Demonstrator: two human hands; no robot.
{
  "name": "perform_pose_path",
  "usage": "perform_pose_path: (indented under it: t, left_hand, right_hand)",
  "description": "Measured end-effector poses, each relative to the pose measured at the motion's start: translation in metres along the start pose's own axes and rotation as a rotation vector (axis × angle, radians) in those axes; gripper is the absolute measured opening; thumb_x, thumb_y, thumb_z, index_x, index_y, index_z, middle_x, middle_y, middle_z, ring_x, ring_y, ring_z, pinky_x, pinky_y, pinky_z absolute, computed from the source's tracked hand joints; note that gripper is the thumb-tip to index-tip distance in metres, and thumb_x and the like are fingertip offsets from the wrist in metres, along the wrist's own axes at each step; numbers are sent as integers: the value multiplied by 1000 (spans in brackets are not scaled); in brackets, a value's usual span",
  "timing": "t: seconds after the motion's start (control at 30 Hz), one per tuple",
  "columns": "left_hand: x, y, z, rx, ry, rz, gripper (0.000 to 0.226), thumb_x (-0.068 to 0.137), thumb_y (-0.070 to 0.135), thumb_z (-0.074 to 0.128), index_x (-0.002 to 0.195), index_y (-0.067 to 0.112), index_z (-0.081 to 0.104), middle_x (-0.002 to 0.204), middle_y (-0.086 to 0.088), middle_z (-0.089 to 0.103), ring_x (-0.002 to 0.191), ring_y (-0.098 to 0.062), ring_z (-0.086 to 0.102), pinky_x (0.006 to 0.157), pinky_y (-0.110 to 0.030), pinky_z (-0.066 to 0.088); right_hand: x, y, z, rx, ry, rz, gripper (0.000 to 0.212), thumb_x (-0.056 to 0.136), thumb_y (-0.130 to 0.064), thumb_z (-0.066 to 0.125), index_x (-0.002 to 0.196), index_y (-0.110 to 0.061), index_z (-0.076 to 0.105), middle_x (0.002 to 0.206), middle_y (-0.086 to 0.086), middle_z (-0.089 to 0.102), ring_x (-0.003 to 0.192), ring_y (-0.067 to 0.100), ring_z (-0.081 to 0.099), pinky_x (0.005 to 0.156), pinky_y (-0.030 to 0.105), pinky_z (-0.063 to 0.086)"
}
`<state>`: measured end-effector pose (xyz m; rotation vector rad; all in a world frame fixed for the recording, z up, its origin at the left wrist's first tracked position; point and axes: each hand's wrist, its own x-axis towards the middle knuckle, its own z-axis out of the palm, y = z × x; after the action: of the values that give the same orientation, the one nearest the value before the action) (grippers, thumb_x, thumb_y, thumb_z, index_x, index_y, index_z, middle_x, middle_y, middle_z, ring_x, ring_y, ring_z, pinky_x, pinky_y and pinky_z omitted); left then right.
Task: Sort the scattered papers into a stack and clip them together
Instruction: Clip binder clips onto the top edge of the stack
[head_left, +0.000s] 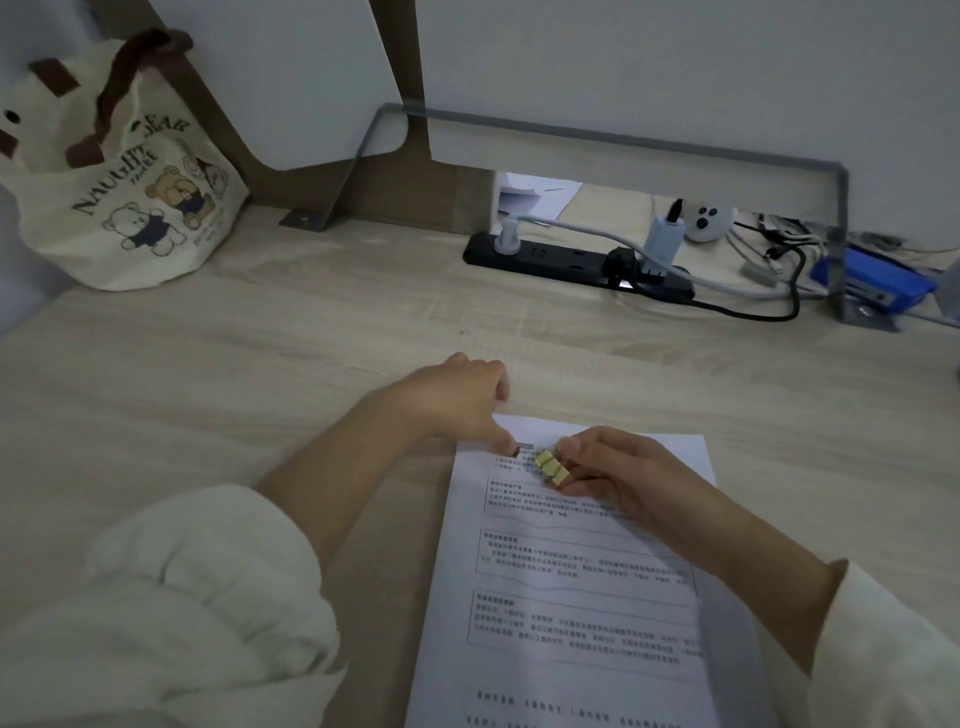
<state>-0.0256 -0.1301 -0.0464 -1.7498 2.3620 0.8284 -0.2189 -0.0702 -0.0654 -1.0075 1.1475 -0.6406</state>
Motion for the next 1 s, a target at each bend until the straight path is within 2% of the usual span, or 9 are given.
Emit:
perform_pose_path:
  t: [0.13, 0.3, 0.37, 0.43, 0.53, 0.6, 0.67, 0.83, 1.0]
  left_hand:
    - [15, 9, -14, 28, -183, -19, 48, 74, 40, 73, 113, 18, 56, 99, 6, 49, 98, -14, 48, 80, -26, 40]
    - [20, 4, -14, -52, -243, 16, 31, 74, 38, 74, 89, 23, 51, 88, 10, 50, 82, -10, 48, 71, -24, 38]
    - [16, 0, -14, -127, -231, 23, 30, 76, 35, 72, 92, 21, 51, 86, 11, 52, 76, -7, 49, 63, -21, 37]
    - [7, -6, -9, -269, -186, 17, 27, 81, 30, 68, 100, 18, 53, 88, 10, 56, 73, -4, 53, 58, -16, 40]
    - [-12, -18, 9, -725, -15, -78, 21, 88, 19, 61, 105, 7, 59, 90, -2, 64, 70, -5, 59, 50, -10, 47]
    - [-25, -21, 26, -1021, 135, -145, 19, 90, 16, 57, 104, 3, 61, 95, -8, 67, 75, -9, 63, 57, -9, 52]
    - [-34, -19, 40, -1134, 250, -185, 19, 91, 16, 55, 103, 4, 63, 97, -8, 70, 79, -11, 66, 62, -11, 53]
    - [-33, -13, 55, -1053, 439, -206, 19, 90, 21, 57, 99, 7, 66, 98, -9, 72, 92, -21, 67, 91, -40, 52]
    - [-32, -14, 58, -993, 473, -182, 17, 89, 24, 58, 97, 11, 65, 97, -5, 72, 91, -19, 67, 91, -42, 51]
  right_hand:
    - [0, 0, 1, 9, 8, 0, 50, 69, -36, 66, 101, 3, 65, 100, 15, 71, 91, 17, 67, 82, 20, 53]
    - [-2, 0, 1, 6, 7, 5, 51, 70, -36, 65, 102, 3, 64, 104, 14, 72, 99, 21, 68, 86, 20, 53]
    - [-2, -1, 2, 10, 8, 1, 52, 70, -36, 65, 103, 4, 64, 105, 16, 71, 100, 21, 67, 84, 19, 53]
    - [-2, -1, 2, 10, 13, -1, 55, 70, -35, 65, 104, 7, 62, 107, 17, 70, 99, 21, 67, 83, 18, 54]
    - [-3, 0, 3, 4, 18, -9, 56, 70, -35, 64, 105, 8, 62, 109, 19, 69, 103, 24, 66, 85, 19, 54]
    - [-3, 0, 3, 3, 19, -20, 55, 71, -35, 63, 105, 8, 62, 110, 20, 68, 103, 25, 65, 85, 19, 54]
    - [-4, 0, 3, -2, 20, -29, 54, 72, -34, 63, 105, 9, 61, 110, 20, 68, 104, 25, 65, 86, 19, 53]
    - [-5, 1, 6, -19, 43, -48, 46, 76, -30, 61, 101, 7, 63, 107, 17, 70, 93, 20, 67, 76, 14, 53]
    - [2, -6, 4, -137, 106, -143, 32, 83, -24, 58, 94, 6, 64, 91, 14, 71, 80, 16, 67, 73, 18, 56]
